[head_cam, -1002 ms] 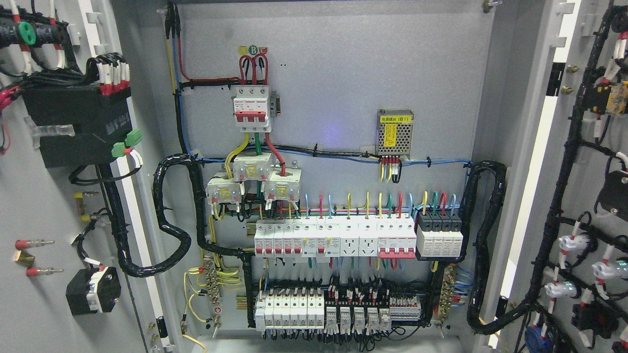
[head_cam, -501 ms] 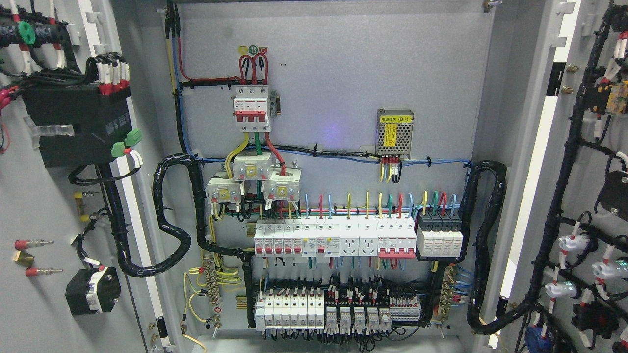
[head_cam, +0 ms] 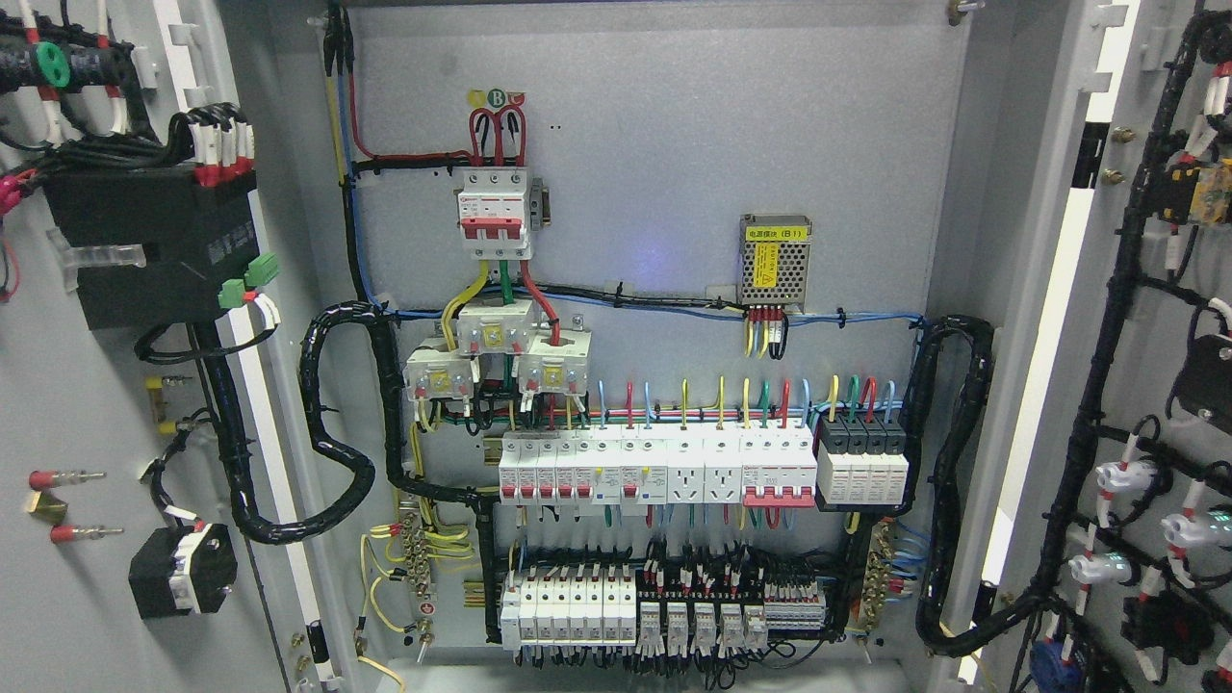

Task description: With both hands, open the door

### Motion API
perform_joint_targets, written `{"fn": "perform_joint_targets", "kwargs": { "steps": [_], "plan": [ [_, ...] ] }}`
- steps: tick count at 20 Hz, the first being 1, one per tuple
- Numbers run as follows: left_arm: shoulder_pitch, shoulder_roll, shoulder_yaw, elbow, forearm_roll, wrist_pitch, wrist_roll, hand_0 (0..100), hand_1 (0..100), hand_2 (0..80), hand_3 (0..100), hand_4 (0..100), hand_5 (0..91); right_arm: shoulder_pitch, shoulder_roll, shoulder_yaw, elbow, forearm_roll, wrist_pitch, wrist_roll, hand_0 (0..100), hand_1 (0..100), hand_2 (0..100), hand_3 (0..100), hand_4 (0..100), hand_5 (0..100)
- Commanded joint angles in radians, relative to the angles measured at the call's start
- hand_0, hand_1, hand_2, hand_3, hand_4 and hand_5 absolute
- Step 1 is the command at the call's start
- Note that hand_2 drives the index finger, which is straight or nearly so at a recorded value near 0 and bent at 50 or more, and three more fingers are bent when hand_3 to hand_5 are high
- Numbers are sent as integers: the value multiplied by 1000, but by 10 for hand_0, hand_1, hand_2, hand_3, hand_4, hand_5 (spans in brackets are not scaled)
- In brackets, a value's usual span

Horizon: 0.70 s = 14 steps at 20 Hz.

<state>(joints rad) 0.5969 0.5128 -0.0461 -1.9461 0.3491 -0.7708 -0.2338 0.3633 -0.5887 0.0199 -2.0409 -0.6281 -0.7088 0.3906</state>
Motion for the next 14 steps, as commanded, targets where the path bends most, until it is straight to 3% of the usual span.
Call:
{"fn": "perform_joint_targets", "kwargs": {
  "steps": [1,4,9,14],
  "plan": [
    [-57,15,-54,-36,8,-326,4,0,0,0,0,30,0,-29,-14,-52,-22,-41,23,1,107,0,0,0,0,0],
    [-98,9,-54,-36,10,-326,5,0,0,0,0,30,0,-37,-20,-67,-19,-90,57,1,107,0,0,0,0,0],
    [-146,1,-52,-37,10,-331,5,0,0,0,0,30,0,-37,-23,-121,-1,-100,57,1,107,0,0,0,0,0],
    [-163,9,-51,-37,11,-412,24,0,0,0,0,30,0,-32,-29,-133,16,-123,57,1,107,0,0,0,0,0]
  ]
}}
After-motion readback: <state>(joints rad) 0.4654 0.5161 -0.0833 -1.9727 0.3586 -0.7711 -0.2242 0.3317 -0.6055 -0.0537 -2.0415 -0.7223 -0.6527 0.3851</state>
